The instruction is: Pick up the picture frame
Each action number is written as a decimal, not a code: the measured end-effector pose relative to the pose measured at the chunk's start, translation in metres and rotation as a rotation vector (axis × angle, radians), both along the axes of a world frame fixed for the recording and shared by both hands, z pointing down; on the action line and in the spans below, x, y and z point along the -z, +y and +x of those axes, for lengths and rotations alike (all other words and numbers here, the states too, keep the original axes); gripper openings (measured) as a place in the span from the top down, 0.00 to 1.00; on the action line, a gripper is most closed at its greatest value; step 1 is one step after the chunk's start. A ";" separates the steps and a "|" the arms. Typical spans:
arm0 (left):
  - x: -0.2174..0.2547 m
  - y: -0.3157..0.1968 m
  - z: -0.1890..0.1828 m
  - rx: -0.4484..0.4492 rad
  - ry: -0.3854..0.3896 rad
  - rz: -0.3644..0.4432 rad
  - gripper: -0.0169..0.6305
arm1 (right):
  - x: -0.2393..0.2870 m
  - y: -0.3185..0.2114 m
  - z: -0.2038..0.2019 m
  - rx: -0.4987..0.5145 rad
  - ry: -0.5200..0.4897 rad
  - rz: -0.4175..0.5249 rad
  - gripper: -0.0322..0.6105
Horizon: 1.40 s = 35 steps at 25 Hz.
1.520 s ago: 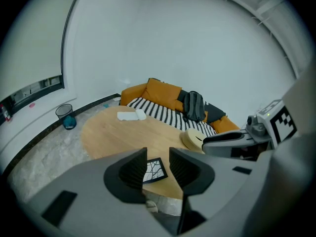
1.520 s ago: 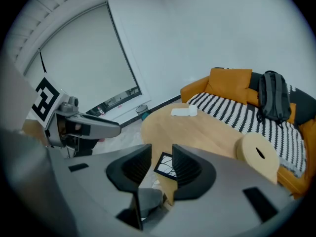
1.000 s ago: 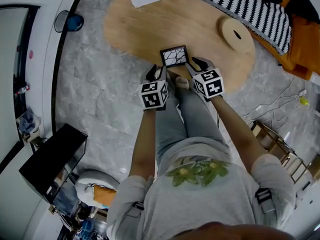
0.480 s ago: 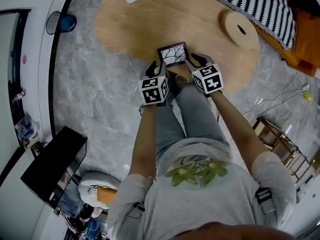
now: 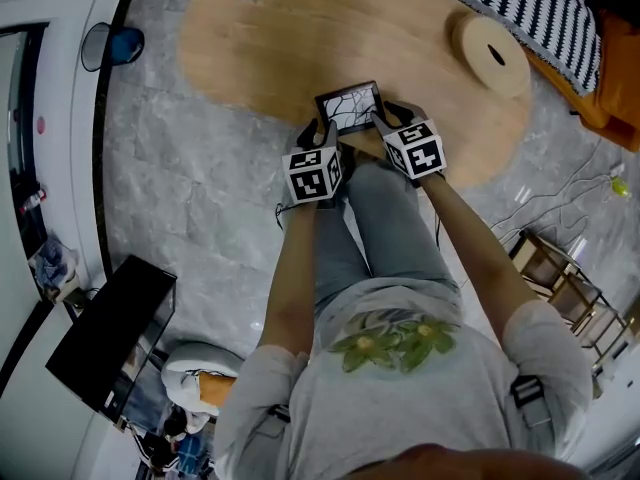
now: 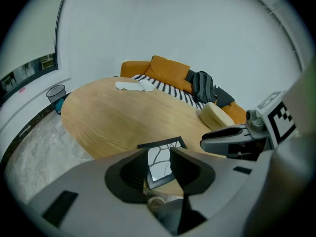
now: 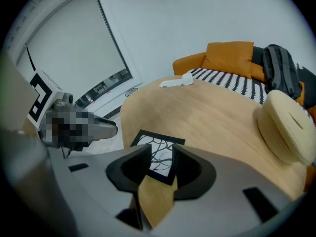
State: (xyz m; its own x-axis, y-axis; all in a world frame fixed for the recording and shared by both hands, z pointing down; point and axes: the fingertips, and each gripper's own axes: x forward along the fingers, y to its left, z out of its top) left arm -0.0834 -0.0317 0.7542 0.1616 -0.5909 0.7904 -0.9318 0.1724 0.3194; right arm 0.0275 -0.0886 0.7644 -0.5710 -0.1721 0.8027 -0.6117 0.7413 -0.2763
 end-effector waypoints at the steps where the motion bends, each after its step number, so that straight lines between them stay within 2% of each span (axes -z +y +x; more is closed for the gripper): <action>1: -0.005 0.000 0.000 -0.002 0.001 -0.006 0.75 | -0.004 0.000 0.000 -0.001 0.004 -0.002 0.77; 22: -0.072 -0.003 -0.004 -0.033 0.013 -0.117 0.75 | -0.074 -0.001 0.009 -0.010 0.095 -0.057 0.77; 35: -0.090 -0.001 -0.007 -0.057 -0.009 -0.167 0.76 | -0.081 0.001 0.014 -0.028 0.098 -0.058 0.75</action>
